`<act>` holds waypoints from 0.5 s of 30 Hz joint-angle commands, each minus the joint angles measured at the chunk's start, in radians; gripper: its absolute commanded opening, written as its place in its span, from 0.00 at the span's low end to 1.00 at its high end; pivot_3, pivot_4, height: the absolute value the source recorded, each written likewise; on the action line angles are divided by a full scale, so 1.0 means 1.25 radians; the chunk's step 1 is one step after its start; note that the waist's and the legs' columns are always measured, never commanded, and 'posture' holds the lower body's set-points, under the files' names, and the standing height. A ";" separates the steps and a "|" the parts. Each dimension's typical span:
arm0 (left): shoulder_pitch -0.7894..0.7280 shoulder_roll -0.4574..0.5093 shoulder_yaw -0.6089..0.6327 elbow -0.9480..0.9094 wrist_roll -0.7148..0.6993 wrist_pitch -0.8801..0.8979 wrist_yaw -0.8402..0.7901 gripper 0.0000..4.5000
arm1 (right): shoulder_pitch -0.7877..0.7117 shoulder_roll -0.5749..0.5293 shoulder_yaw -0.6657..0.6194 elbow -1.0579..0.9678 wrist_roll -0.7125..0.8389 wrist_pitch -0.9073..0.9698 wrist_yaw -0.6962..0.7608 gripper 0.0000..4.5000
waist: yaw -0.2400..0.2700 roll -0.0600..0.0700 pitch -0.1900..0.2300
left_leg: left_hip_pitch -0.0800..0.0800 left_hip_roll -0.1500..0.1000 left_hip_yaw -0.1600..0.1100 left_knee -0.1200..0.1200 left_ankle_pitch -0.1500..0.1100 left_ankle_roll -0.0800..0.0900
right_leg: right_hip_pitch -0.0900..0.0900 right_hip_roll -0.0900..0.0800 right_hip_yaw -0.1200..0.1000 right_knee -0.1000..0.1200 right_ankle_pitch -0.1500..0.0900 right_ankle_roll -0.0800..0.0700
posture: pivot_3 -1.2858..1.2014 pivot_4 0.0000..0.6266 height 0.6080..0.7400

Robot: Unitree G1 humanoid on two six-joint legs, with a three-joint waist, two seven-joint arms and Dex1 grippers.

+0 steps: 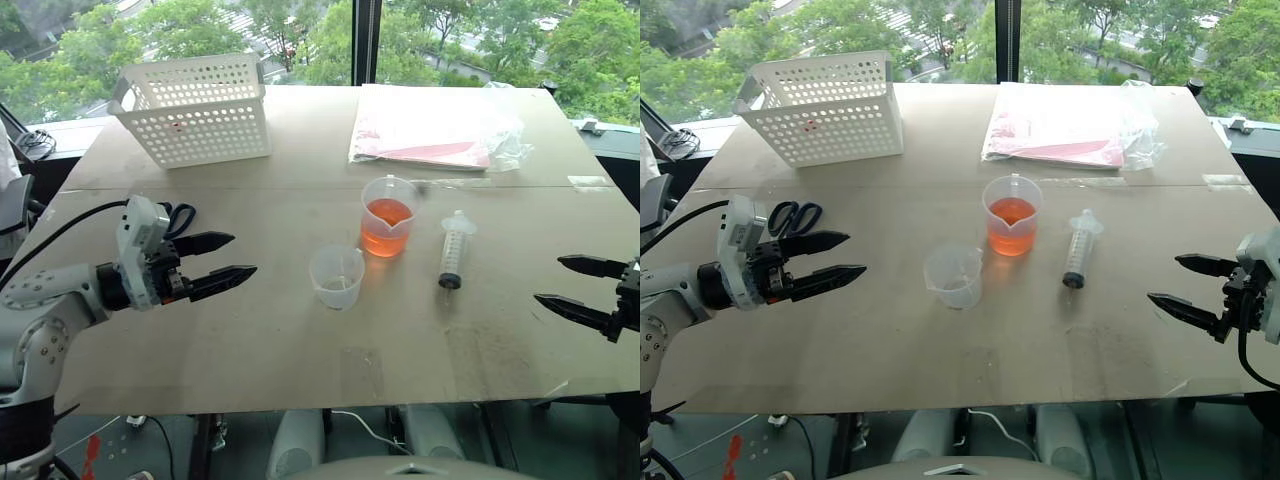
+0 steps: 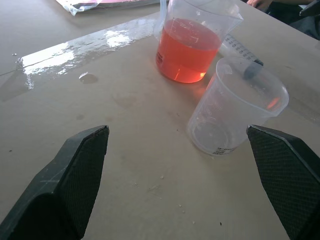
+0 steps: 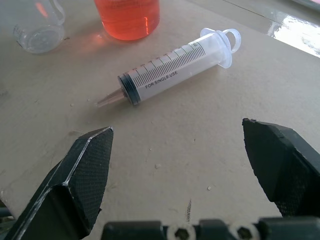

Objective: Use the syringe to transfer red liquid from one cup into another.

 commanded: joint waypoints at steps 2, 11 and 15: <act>-0.029 -0.004 0.027 -0.064 -0.058 0.011 0.023 1.00 | -0.100 0.031 0.027 -0.089 0.085 0.105 -0.132 0.99 | -0.003 -0.001 0.000 | 0.000 0.000 0.000 0.000 0.000 0.000 | 0.000 0.000 0.000 0.000 0.000 0.000 | 0.52 0.24 1.00; -0.068 0.001 0.009 -0.133 -0.120 -0.010 -0.006 1.00 | -0.464 -0.005 0.206 -0.121 0.191 0.548 -0.375 0.99 | -0.002 -0.001 0.000 | -0.001 0.000 0.000 -0.001 0.000 0.000 | -0.002 0.000 0.002 0.000 0.002 -0.003 | 0.52 0.24 1.00; -0.041 0.012 -0.010 -0.161 -0.093 -0.048 -0.037 1.00 | -0.605 0.083 0.279 -0.087 0.197 0.778 -0.473 0.99 | -0.004 -0.001 0.001 | -0.001 0.000 0.000 -0.001 0.000 0.000 | -0.002 0.001 0.002 0.000 0.002 -0.004 | 0.52 0.24 1.00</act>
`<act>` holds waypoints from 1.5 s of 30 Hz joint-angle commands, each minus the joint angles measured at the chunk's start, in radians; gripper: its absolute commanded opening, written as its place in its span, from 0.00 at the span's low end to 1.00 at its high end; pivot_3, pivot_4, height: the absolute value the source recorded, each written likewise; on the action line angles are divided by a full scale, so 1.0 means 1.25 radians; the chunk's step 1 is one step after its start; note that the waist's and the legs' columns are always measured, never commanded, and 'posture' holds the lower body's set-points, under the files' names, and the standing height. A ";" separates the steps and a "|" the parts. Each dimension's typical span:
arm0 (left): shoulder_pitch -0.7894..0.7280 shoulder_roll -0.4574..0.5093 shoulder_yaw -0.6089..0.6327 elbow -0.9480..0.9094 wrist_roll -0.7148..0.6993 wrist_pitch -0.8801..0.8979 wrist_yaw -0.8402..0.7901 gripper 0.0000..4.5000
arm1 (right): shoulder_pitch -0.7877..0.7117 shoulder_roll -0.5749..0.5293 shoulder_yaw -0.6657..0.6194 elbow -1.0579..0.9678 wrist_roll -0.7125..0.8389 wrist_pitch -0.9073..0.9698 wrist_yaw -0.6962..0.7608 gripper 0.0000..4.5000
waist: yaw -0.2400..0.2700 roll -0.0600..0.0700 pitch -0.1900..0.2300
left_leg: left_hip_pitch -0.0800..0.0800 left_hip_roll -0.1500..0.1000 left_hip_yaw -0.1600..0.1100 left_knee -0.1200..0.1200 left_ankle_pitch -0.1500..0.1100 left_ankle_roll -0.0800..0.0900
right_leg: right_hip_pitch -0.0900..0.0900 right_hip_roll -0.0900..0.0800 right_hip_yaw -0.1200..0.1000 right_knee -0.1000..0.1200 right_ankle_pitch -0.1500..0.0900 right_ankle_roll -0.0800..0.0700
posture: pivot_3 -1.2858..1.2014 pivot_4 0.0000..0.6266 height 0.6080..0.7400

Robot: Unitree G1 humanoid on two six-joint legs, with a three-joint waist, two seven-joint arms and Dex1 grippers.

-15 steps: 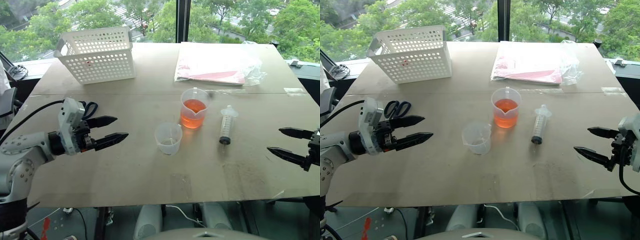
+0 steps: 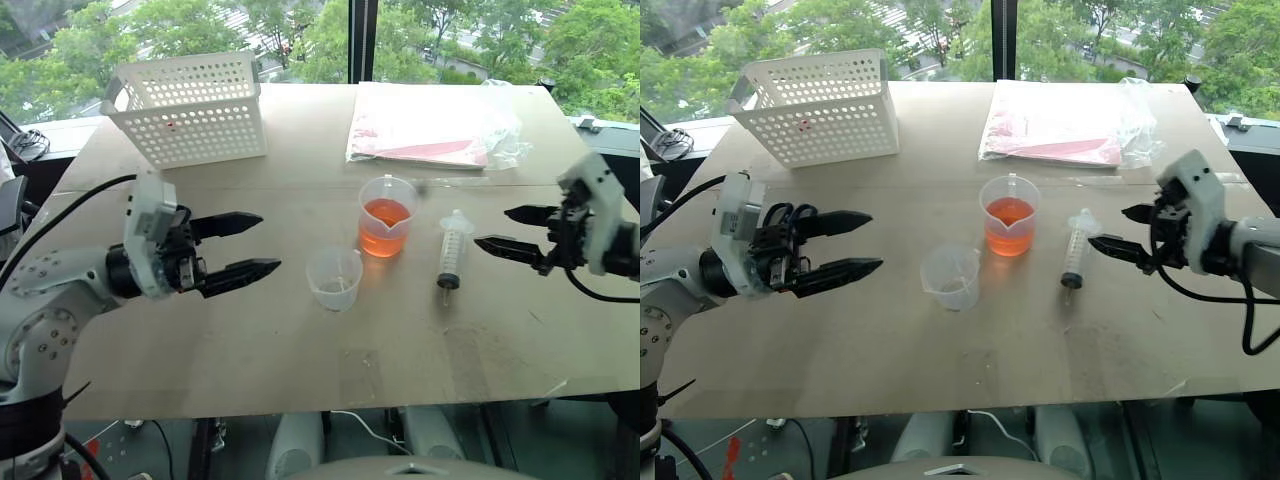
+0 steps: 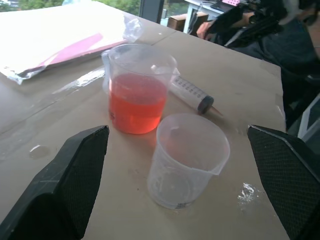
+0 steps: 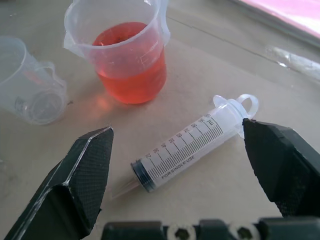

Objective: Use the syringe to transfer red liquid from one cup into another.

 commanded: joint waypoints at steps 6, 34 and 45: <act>0.044 -0.004 -0.018 -0.075 0.022 -0.068 -0.017 1.00 | -0.143 0.164 0.046 0.176 0.081 0.159 -0.312 0.99 | 0.001 0.000 0.000 | -0.001 -0.001 0.001 0.000 0.000 0.000 | 0.000 0.000 0.000 0.000 0.000 0.000 | 0.52 0.24 1.00; 0.150 -0.032 0.033 -0.200 -0.043 -0.080 0.084 1.00 | -0.389 0.335 -0.030 0.768 0.498 0.155 -1.178 0.99 | -0.010 0.000 0.000 | -0.002 -0.001 0.000 0.000 0.000 0.001 | 0.000 0.001 0.000 -0.001 0.002 0.002 | 0.52 0.24 1.00; 0.198 -0.044 0.049 -0.245 -0.070 -0.084 0.139 1.00 | -0.438 0.396 0.008 0.815 0.348 0.159 -1.093 0.57 | -0.022 0.001 0.000 | -0.001 0.000 0.000 -0.001 0.000 0.001 | 0.000 0.001 -0.001 -0.001 0.002 0.002 | 0.52 0.24 1.00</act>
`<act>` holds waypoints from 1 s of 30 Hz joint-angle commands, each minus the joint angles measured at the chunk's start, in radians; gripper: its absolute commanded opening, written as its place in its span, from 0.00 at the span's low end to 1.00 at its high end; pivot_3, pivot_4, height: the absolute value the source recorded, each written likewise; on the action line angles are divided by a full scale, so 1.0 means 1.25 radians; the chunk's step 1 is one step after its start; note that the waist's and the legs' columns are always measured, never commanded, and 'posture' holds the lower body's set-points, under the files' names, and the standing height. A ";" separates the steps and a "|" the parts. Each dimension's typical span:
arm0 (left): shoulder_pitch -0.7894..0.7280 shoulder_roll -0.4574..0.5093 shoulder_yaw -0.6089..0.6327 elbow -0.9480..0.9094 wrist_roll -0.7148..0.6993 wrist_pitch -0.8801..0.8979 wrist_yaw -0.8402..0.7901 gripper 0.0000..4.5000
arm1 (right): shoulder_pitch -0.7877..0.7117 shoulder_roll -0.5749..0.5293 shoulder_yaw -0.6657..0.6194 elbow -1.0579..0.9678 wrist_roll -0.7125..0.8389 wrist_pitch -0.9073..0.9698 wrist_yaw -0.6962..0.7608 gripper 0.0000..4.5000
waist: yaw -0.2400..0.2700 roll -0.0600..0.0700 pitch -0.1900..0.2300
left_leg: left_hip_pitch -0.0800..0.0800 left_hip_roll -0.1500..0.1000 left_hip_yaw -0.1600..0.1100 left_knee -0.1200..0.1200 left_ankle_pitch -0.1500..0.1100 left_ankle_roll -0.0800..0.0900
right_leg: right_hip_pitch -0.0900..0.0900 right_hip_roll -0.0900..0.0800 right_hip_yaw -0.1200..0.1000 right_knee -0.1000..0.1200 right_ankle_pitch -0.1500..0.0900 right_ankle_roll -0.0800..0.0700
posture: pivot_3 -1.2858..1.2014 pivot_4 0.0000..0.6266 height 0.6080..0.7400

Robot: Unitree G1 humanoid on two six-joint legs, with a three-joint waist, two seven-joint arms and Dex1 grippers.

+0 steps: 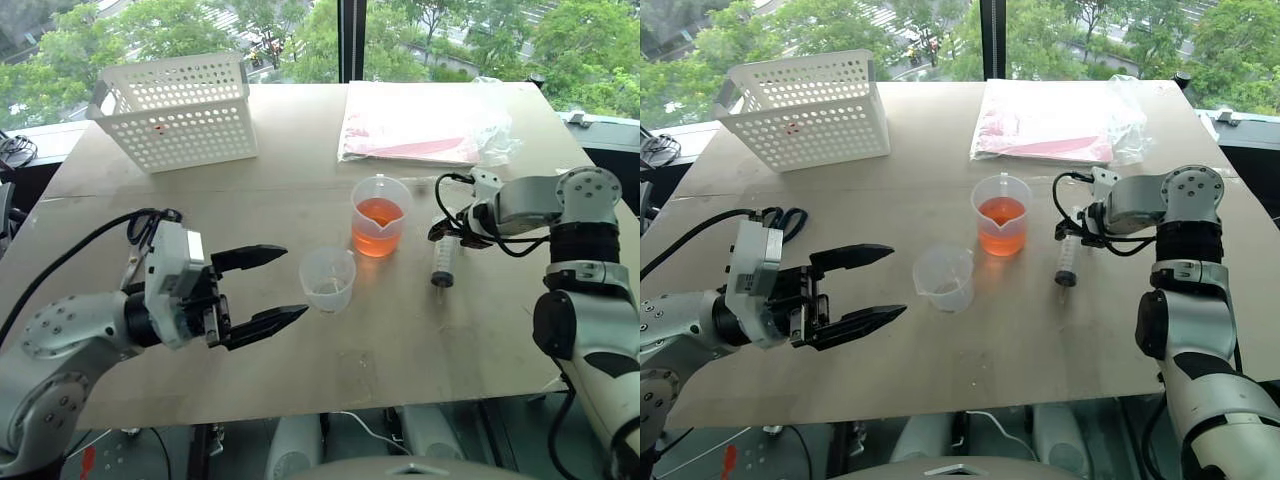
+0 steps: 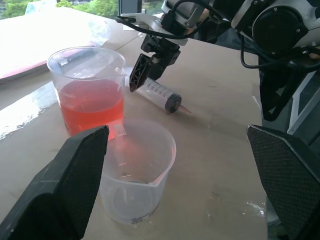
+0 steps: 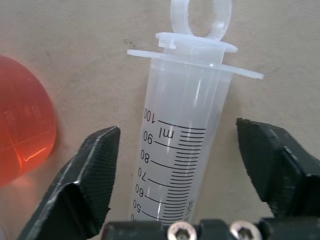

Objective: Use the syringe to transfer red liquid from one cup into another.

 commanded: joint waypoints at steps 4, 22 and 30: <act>0.005 -0.006 0.020 -0.026 -0.017 -0.019 0.019 1.00 | -0.008 -0.018 0.076 -0.037 -0.047 0.004 0.114 0.32 | 0.001 0.000 0.000 | 0.000 0.000 0.000 0.000 0.000 0.000 | 0.000 0.000 0.000 0.000 0.000 0.000 | 0.52 0.24 1.00; -0.141 -0.027 -0.033 0.078 -0.032 -0.019 0.061 1.00 | 0.149 -0.058 -0.013 -0.728 -0.170 -0.546 0.657 0.32 | 0.005 0.002 0.001 | -0.001 0.004 0.000 0.000 -0.001 0.001 | -0.002 0.003 0.000 0.000 -0.001 0.003 | 0.52 0.24 1.00; -0.234 -0.026 -0.026 0.159 -0.023 -0.013 0.117 1.00 | 0.255 0.035 0.132 -0.758 -0.372 -0.759 0.831 0.32 | 0.011 0.002 0.001 | -0.001 0.005 0.001 0.000 -0.001 0.001 | -0.002 0.001 0.001 0.000 0.001 0.001 | 0.52 0.24 1.00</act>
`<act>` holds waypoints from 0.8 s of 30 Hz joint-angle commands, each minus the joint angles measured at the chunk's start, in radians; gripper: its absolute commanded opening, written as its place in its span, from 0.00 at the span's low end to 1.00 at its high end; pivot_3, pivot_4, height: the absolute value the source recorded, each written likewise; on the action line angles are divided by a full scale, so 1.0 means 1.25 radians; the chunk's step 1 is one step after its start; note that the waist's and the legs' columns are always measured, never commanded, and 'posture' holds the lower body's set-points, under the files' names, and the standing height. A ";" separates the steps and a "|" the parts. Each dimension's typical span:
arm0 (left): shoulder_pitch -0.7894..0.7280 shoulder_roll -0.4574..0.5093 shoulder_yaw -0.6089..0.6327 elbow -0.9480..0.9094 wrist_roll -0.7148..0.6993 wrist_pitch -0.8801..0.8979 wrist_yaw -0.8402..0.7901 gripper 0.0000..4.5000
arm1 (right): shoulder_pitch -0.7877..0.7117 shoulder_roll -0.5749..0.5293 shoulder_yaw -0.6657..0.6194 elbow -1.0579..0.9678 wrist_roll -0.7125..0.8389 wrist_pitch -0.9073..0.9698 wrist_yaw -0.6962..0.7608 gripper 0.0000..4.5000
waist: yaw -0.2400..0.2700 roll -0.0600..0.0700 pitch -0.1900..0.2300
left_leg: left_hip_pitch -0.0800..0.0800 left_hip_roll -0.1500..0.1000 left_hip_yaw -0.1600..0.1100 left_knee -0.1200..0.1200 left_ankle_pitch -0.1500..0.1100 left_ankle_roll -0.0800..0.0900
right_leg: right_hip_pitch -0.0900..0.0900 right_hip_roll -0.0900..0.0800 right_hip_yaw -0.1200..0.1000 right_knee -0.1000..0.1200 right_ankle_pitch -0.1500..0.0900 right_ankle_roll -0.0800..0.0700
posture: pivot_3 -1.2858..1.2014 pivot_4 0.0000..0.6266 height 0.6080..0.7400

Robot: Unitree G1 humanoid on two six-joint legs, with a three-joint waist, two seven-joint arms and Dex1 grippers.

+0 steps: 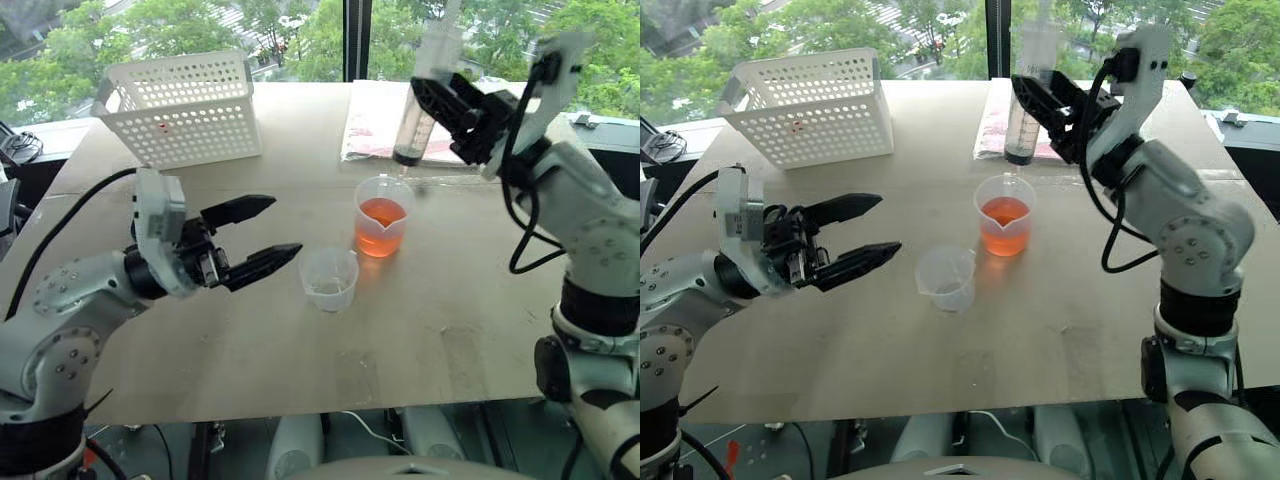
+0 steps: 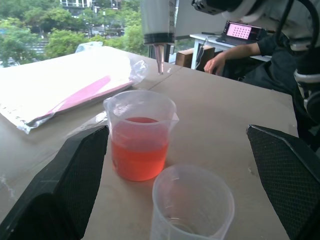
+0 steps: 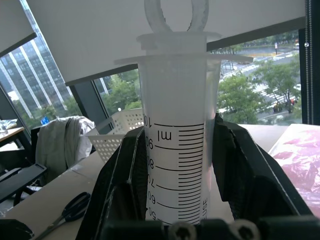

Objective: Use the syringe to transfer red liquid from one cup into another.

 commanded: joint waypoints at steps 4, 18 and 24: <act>-0.110 -0.017 -0.013 0.044 0.091 -0.030 0.121 1.00 | 0.093 0.022 0.086 0.030 -0.190 -0.190 0.123 0.32 | 0.007 0.000 0.000 | 0.000 -0.004 0.001 0.000 0.000 0.000 | 0.000 -0.001 0.000 0.000 0.000 0.000 | 0.52 0.24 1.00; -0.547 -0.043 -0.266 0.271 0.292 0.062 0.196 1.00 | 0.150 0.129 0.178 0.186 -0.448 -0.390 0.170 0.32 | 0.015 -0.001 0.000 | 0.000 -0.005 -0.001 0.001 0.000 -0.001 | 0.000 0.000 -0.001 0.002 0.000 0.000 | 0.52 0.24 1.00; -0.700 -0.132 -0.368 0.445 0.395 -0.021 0.097 1.00 | 0.166 0.140 0.179 0.152 -0.462 -0.373 0.178 0.32 | 0.014 -0.001 0.000 | 0.000 -0.005 0.000 0.001 0.000 -0.001 | 0.001 -0.001 -0.001 0.001 0.000 0.000 | 0.52 0.24 1.00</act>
